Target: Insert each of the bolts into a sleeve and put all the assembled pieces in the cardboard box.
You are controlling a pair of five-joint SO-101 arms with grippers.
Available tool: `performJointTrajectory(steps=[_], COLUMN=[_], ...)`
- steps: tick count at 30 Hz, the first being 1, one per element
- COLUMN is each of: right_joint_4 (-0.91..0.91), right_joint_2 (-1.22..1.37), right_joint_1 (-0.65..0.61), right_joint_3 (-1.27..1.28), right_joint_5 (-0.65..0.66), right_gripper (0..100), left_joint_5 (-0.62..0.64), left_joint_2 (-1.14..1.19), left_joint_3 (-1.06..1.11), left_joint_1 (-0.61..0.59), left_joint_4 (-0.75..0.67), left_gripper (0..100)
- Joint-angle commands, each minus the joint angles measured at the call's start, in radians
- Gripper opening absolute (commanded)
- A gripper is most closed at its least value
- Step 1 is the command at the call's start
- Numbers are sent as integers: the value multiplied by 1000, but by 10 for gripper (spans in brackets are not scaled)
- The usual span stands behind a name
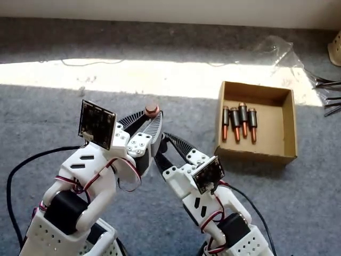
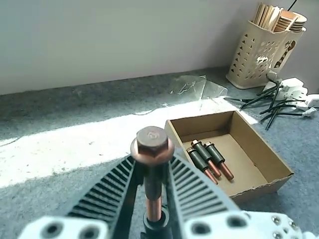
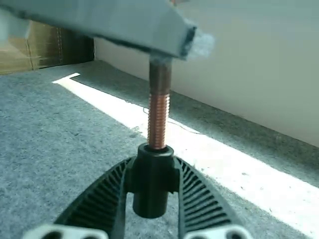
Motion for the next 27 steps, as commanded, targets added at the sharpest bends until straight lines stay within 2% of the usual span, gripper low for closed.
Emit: performJointTrajectory(steps=[1, 27], right_joint_4=[1, -41], right_joint_2=[-8, -8], right_joint_1=[13, 13], right_joint_3=[105, 105], right_joint_5=[11, 11], right_gripper=[5, 5], left_joint_5=[-20, -18], left_joint_2=[-18, -18], left_joint_3=[-13, 24], left_joint_1=[15, 61], left_joint_4=[2, 44], left_gripper=[6, 6])
